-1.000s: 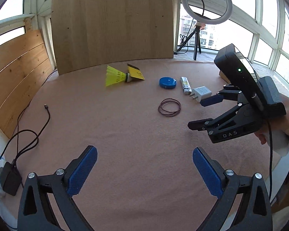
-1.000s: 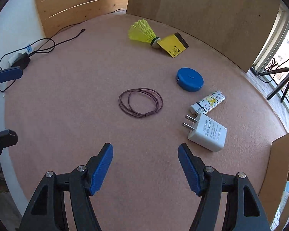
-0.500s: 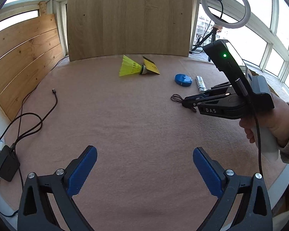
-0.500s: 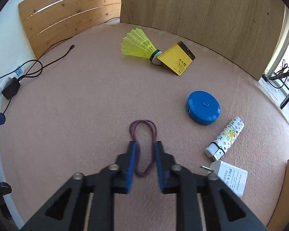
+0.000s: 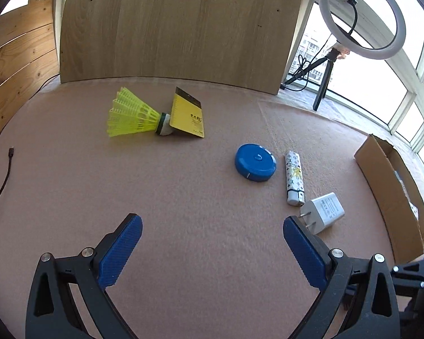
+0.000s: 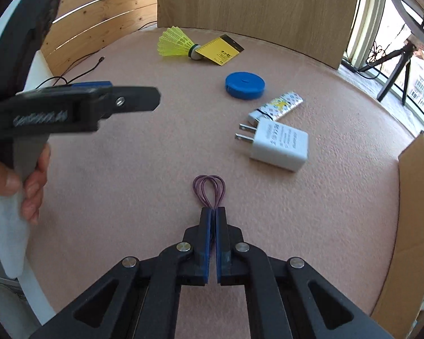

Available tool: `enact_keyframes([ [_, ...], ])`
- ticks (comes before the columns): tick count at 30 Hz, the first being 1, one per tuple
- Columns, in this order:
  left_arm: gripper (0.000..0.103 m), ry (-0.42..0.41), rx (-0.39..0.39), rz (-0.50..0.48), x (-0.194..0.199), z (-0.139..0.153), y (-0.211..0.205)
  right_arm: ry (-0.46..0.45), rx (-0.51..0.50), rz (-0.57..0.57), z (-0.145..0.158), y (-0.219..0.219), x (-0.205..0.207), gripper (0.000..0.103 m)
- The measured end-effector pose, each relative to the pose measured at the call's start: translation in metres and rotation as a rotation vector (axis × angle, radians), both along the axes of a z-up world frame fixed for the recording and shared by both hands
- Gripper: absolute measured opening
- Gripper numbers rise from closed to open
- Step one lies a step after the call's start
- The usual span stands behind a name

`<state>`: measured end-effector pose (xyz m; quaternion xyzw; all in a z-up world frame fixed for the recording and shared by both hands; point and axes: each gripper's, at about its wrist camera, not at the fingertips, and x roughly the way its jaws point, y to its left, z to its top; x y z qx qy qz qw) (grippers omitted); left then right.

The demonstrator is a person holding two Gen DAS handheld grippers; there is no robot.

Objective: Organize objects
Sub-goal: 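Grasp the blue round tape measure with the left tool while the right tool holds the band, then carry the tape measure and rubber band over the box with both tools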

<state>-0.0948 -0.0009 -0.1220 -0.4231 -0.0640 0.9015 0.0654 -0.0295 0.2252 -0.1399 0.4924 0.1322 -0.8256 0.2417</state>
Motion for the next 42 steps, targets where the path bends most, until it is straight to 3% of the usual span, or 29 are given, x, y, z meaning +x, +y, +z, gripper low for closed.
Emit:
enact_keyframes([
  [4,0.101,-0.011,-0.120,-0.038,-0.046,-0.013,0.036,-0.018,-0.006,-0.087,0.001,0.044,0.022,0.003],
  [7,0.099,-0.075,-0.138,-0.066,-0.071,-0.025,0.050,-0.031,-0.034,-0.153,0.002,0.069,0.032,0.003],
  [11,0.098,-0.080,-0.166,-0.076,-0.090,-0.027,0.063,-0.031,-0.072,-0.189,0.002,0.083,0.038,0.003],
  [13,0.087,-0.063,-0.162,-0.089,-0.097,-0.027,0.068,-0.024,-0.074,-0.189,0.002,0.083,0.038,0.003],
  [14,0.076,-0.053,-0.167,-0.099,-0.099,-0.025,0.071,-0.020,-0.074,-0.187,0.002,0.082,0.039,0.003],
  [15,0.058,-0.045,-0.166,-0.113,-0.101,-0.024,0.075,-0.017,-0.076,-0.187,0.002,0.082,0.040,0.003],
  [16,0.054,-0.040,-0.169,-0.122,-0.102,-0.022,0.079,-0.016,-0.081,-0.189,0.002,0.083,0.040,0.003],
  [19,0.053,-0.040,-0.172,-0.119,-0.100,-0.022,0.081,-0.008,-0.087,-0.195,0.001,0.083,0.041,0.003],
  [23,0.053,-0.048,-0.163,-0.116,-0.073,-0.020,0.072,0.000,-0.090,-0.216,0.001,0.083,0.043,0.003],
  [33,0.053,-0.115,-0.122,0.007,0.076,-0.006,0.032,-0.003,-0.146,-0.229,0.002,0.053,0.036,0.003],
  [42,0.053,-0.040,-0.107,0.068,0.113,0.036,0.018,0.064,-0.165,-0.224,0.028,0.021,0.031,0.003],
])
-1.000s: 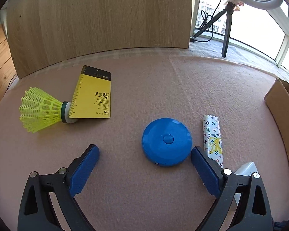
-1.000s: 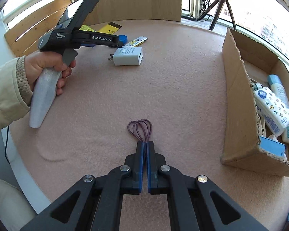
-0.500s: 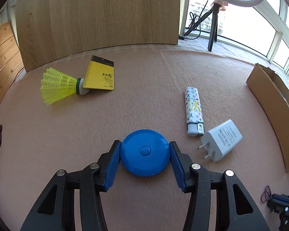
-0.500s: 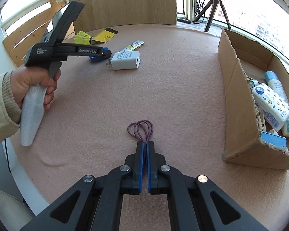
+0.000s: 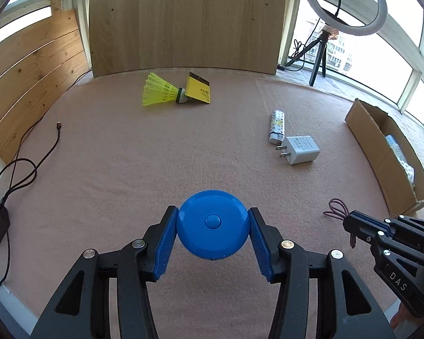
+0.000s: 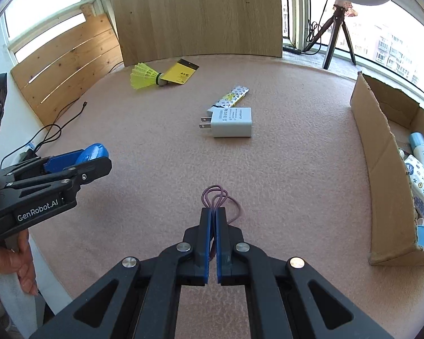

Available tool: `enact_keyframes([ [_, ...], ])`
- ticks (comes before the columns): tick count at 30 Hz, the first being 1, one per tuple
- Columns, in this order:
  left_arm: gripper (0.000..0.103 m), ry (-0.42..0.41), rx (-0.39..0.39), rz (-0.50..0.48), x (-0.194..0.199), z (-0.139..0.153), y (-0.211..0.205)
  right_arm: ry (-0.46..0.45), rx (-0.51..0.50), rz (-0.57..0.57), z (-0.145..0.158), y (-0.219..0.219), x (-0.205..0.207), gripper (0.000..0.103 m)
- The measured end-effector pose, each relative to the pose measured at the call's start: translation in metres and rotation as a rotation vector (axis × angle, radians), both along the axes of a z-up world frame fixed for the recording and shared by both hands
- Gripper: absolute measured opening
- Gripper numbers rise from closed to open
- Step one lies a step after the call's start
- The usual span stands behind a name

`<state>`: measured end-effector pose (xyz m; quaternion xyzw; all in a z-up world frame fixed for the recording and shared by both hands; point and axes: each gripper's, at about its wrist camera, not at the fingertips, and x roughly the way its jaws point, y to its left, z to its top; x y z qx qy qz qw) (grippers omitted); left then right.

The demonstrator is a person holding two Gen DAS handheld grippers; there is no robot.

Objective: Organize objects
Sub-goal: 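Carry the tape measure and rubber band over the box with both tools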

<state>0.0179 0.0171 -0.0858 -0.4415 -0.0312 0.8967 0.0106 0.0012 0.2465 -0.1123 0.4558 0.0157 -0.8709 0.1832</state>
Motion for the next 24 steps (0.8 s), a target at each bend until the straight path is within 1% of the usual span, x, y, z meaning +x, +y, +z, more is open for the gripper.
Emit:
enact_keyframes([
  [3,0.053,0.015,0.016,0.012,0.006,0.017,-0.006,0.040,-0.004,0.007,0.018,-0.006,-0.002,0.003],
  [9,0.053,0.109,0.012,0.005,0.018,0.067,-0.005,0.153,-0.039,0.022,0.071,-0.015,0.000,0.003],
  [13,0.053,0.147,0.006,-0.002,0.020,0.088,-0.003,0.212,-0.048,0.043,0.096,-0.021,0.007,0.003],
  [16,0.053,0.155,0.001,-0.005,0.020,0.094,0.000,0.234,-0.040,0.057,0.103,-0.024,0.011,0.003],
  [24,0.053,0.154,-0.009,-0.024,0.011,0.096,0.019,0.227,-0.059,0.048,0.103,-0.009,0.009,0.003],
])
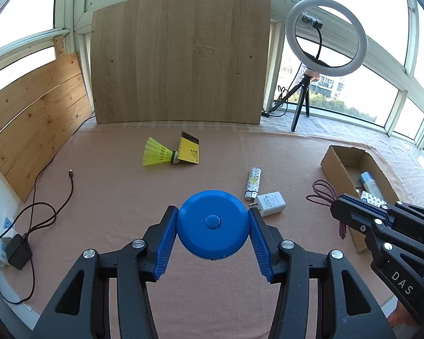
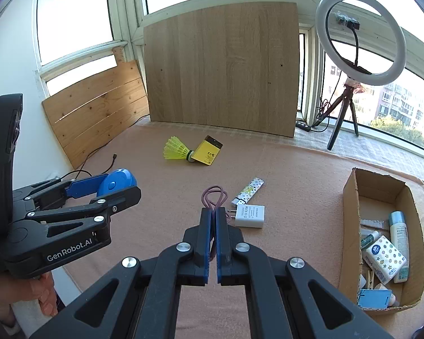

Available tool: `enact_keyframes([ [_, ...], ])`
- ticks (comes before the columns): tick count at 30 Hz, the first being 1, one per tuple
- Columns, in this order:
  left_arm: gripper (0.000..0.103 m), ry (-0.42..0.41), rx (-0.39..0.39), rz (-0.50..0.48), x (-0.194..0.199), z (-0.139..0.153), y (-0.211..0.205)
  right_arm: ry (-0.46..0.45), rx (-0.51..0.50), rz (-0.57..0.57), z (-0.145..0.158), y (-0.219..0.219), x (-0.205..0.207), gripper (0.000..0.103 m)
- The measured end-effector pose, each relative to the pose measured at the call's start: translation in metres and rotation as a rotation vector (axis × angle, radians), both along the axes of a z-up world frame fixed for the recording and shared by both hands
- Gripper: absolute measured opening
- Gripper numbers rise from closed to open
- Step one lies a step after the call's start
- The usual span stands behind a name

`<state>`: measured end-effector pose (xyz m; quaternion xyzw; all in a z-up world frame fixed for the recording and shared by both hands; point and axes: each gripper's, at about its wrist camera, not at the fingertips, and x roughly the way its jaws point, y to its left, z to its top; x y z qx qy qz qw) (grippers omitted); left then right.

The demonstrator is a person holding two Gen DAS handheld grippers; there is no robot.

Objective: Organize objects
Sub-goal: 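Carry the tape measure and rubber band over the box with both tools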

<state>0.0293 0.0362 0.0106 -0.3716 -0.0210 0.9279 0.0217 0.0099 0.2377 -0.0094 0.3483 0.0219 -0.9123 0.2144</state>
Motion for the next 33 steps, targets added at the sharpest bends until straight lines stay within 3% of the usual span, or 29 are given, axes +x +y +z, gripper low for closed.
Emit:
enact_keyframes([
  [17,0.053,-0.008,-0.031,-0.148,-0.044,-0.001,0.104,0.001,-0.036,-0.141,-0.001,0.090,-0.016,0.003],
  [33,0.053,-0.031,-0.044,-0.376,-0.076,-0.013,0.272,-0.023,-0.058,-0.382,-0.010,0.234,-0.013,0.003],
])
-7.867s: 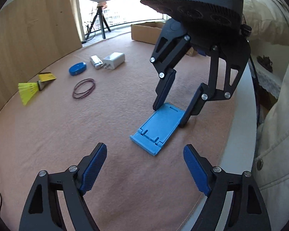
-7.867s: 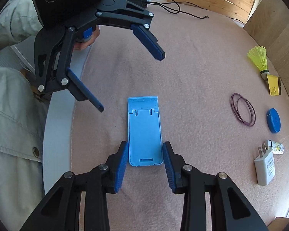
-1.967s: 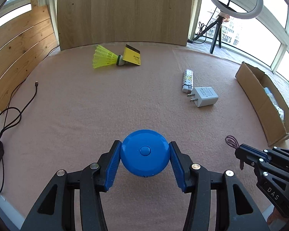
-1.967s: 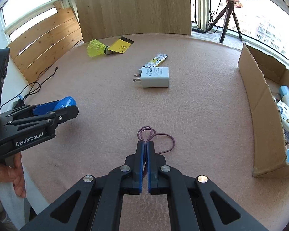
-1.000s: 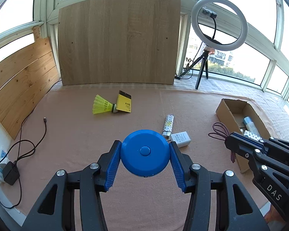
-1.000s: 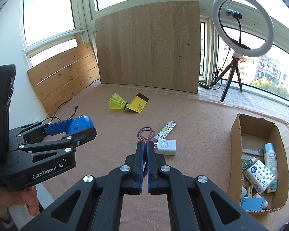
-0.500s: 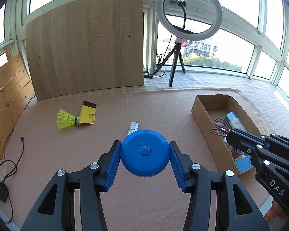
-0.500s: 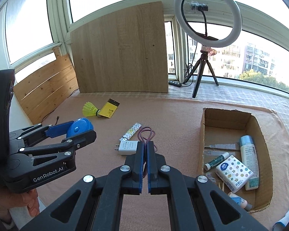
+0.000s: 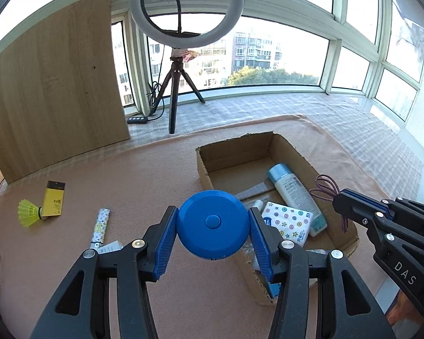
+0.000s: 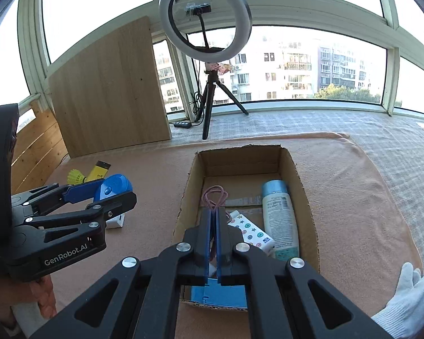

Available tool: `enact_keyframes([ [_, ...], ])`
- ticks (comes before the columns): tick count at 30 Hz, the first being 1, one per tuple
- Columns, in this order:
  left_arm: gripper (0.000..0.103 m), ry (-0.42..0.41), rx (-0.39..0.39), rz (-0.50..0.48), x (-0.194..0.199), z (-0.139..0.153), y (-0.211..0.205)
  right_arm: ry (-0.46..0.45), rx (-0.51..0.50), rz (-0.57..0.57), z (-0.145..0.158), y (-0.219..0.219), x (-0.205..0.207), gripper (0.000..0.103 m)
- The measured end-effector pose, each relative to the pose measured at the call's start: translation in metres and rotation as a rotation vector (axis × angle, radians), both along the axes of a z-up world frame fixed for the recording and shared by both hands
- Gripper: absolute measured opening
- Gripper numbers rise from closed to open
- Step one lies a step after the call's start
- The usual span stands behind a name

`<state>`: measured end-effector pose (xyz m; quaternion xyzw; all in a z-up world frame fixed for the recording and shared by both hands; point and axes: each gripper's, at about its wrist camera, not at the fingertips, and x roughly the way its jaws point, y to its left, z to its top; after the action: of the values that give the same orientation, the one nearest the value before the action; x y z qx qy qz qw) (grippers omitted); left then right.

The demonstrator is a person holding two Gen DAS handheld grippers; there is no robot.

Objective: Organize objects
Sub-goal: 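Carry the tape measure and rubber band over the box with both tools, then open both tools to drop the tape measure and band into the box, then move the right tool toward the white charger plug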

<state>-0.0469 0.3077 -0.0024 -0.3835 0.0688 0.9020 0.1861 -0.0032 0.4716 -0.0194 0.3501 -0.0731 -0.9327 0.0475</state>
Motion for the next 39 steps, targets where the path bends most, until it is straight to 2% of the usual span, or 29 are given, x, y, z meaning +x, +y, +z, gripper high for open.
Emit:
enact_keyframes([
  [7,0.055,-0.035,-0.012,-0.057,-0.011,-0.007,0.052,-0.019,-0.017,-0.029,-0.006,0.033,-0.001,0.003],
  [8,0.064,-0.043,-0.026,-0.058,-0.012,-0.010,0.057,-0.031,-0.017,-0.023,-0.008,0.034,-0.003,0.004],
  [9,0.077,-0.039,-0.041,-0.051,-0.012,-0.011,0.057,-0.037,-0.013,-0.021,-0.010,0.034,-0.004,0.006],
  [10,0.083,-0.028,-0.049,-0.041,-0.011,-0.012,0.058,-0.035,-0.011,-0.026,-0.011,0.035,-0.004,0.010],
  [11,0.087,-0.014,-0.051,-0.032,-0.010,-0.012,0.056,-0.031,-0.013,-0.030,-0.011,0.035,-0.003,0.023],
  [13,0.088,-0.015,-0.046,-0.025,-0.009,-0.011,0.048,-0.024,0.003,-0.048,-0.011,0.036,-0.002,0.035],
  [16,0.088,-0.016,-0.033,-0.003,-0.008,-0.011,0.030,-0.015,0.003,-0.059,-0.007,0.033,-0.003,0.036],
  [19,0.088,-0.008,-0.023,0.039,-0.005,-0.007,-0.004,-0.001,0.012,-0.047,0.000,0.018,-0.006,0.036],
  [22,0.089,-0.011,0.002,0.111,0.002,-0.004,-0.060,-0.010,0.018,0.000,0.001,-0.013,-0.017,0.037],
  [27,0.093,-0.015,0.079,0.227,0.025,-0.004,-0.182,-0.042,0.036,0.131,-0.002,-0.106,-0.036,0.040],
  [29,0.095,-0.029,0.124,0.245,0.036,-0.007,-0.226,-0.060,0.010,0.174,-0.008,-0.144,-0.041,0.048],
  [33,0.096,-0.045,0.182,0.232,0.056,-0.011,-0.294,-0.165,-0.036,0.140,-0.033,-0.194,-0.053,0.051],
  [39,0.096,-0.021,0.192,0.143,0.086,-0.022,-0.351,-0.252,0.055,0.002,-0.066,-0.215,-0.060,0.052],
])
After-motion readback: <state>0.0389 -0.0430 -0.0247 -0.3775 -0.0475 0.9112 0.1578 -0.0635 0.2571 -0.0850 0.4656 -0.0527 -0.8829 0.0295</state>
